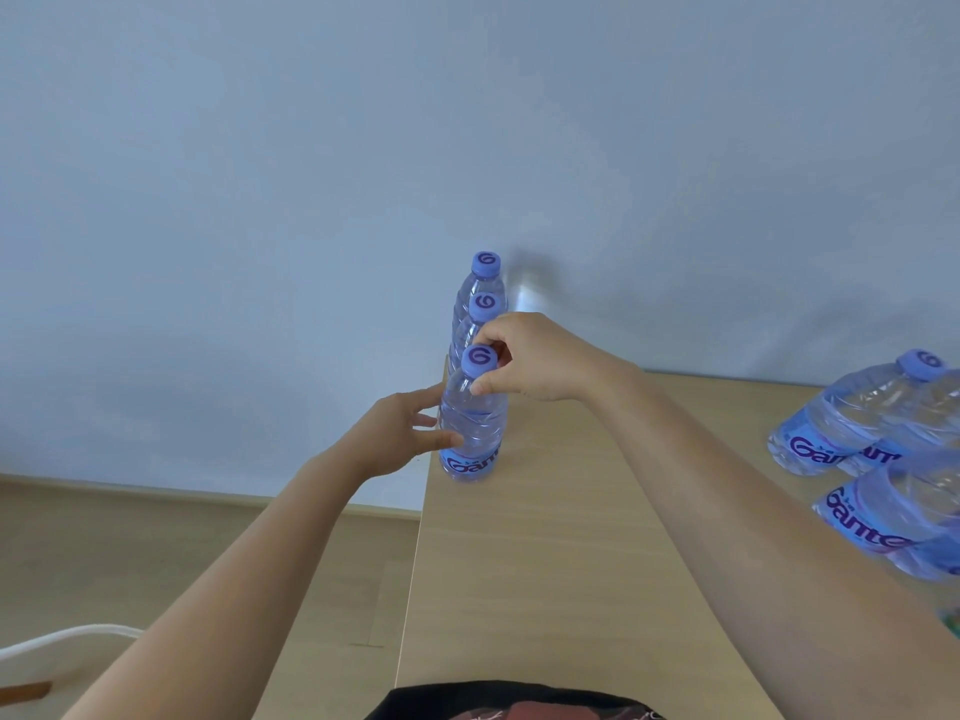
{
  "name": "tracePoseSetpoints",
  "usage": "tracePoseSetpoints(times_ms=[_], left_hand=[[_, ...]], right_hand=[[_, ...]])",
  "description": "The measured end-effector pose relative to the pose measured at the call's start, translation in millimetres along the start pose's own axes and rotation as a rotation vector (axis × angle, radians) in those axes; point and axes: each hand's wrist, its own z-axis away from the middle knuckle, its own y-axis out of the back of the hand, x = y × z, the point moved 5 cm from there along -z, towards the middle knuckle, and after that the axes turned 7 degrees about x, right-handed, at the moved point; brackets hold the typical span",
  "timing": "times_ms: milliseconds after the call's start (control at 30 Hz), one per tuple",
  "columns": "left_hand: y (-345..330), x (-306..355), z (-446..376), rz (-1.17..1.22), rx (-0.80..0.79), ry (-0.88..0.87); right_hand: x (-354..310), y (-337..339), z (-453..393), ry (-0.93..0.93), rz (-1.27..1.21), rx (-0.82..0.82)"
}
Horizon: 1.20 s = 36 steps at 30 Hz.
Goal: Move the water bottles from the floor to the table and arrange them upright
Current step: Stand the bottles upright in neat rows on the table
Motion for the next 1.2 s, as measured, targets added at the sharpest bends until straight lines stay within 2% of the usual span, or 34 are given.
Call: tracePoseSetpoints(times_ms=[367, 533, 600, 700, 767, 867, 1000, 1100, 1200], left_hand=[[-9.6, 3.4, 3.0, 0.100, 0.012, 0.029], [-9.5, 5.1, 4.4, 0.065, 0.008, 0.031], [-8.6, 6.3, 7.5, -0.012, 0.021, 0.075], [-8.7, 9.5, 15.2, -0.375, 0.016, 0.198], [-19.2, 18.2, 19.8, -0.467, -0.010, 0.214], [-49.4, 45.5, 21.8, -0.466, -0.101, 0.139], [-91.5, 80.7, 15.0, -0.331, -0.127, 0.054], [-128.5, 110.9, 12.7, -0.316, -0.144, -0.028], [-170.7, 136.3, 12.2, -0.333, -0.230, -0.079]], right_hand=[[0.6, 0.0, 1.8, -0.020, 0.021, 0.022], [3.1, 0.5, 1.9, -0.018, -0.016, 0.029], [5.1, 0.7, 3.6, -0.025, -0.026, 0.029], [11.0, -0.6, 9.1, -0.022, -0.042, 0.038], [19.6, -1.2, 16.5, -0.037, -0.057, 0.045], [39.1, 3.5, 35.7, -0.098, -0.093, 0.078], [75.2, 22.2, 72.0, -0.173, -0.064, 0.141], [108.1, 42.3, 106.3, -0.256, -0.068, 0.185], [137.9, 63.7, 144.2, -0.331, -0.049, 0.234]])
